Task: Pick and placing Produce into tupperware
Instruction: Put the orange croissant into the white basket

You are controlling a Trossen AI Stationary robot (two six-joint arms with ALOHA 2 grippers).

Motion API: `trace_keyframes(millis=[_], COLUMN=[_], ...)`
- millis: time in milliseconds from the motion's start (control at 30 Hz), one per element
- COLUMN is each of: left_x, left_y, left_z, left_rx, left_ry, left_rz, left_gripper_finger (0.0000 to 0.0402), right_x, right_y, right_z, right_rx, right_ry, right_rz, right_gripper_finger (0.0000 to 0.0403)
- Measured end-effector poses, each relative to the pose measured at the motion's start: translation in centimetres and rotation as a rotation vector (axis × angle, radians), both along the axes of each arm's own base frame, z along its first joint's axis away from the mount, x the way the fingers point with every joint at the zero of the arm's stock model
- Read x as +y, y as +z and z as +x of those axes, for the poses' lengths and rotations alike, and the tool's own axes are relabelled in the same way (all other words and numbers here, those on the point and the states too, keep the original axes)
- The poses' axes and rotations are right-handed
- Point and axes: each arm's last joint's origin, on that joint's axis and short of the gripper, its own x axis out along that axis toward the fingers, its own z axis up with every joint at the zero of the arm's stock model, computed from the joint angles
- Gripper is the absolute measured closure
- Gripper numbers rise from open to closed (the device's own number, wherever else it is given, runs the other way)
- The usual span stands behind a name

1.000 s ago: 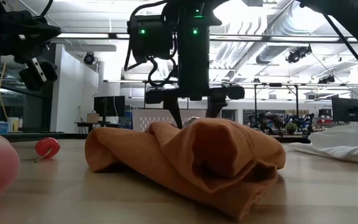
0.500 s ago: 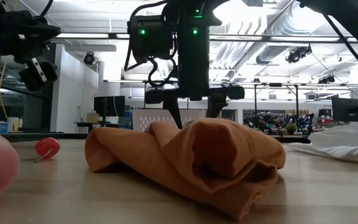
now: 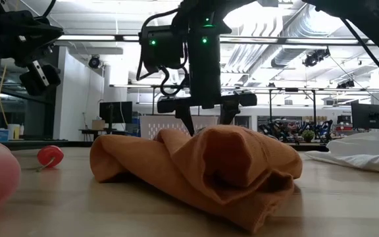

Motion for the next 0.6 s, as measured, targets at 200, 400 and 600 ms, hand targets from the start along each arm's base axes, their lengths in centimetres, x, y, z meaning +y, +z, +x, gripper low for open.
trace_keyframes(millis=[200, 400, 600], left_x=[0.00, 0.00, 0.00], left_y=[0.00, 0.00, 0.01], left_z=[0.00, 0.00, 0.00], left_rx=[0.000, -0.001, -0.001], left_ry=[0.000, 0.000, 0.000], left_rz=[0.000, 0.000, 0.000], left_gripper_finger=[0.0401, 0.0401, 0.0401], right_x=[-0.02, 0.07, -0.24], right_y=[-0.09, -0.63, -0.65], right_z=[0.15, 0.15, 0.14], right_rx=[-0.009, 0.009, 0.012], right_ry=[0.009, 0.008, 0.006], right_rz=[0.011, 0.023, 0.031], right_gripper_finger=[0.0159, 0.0159, 0.0159])
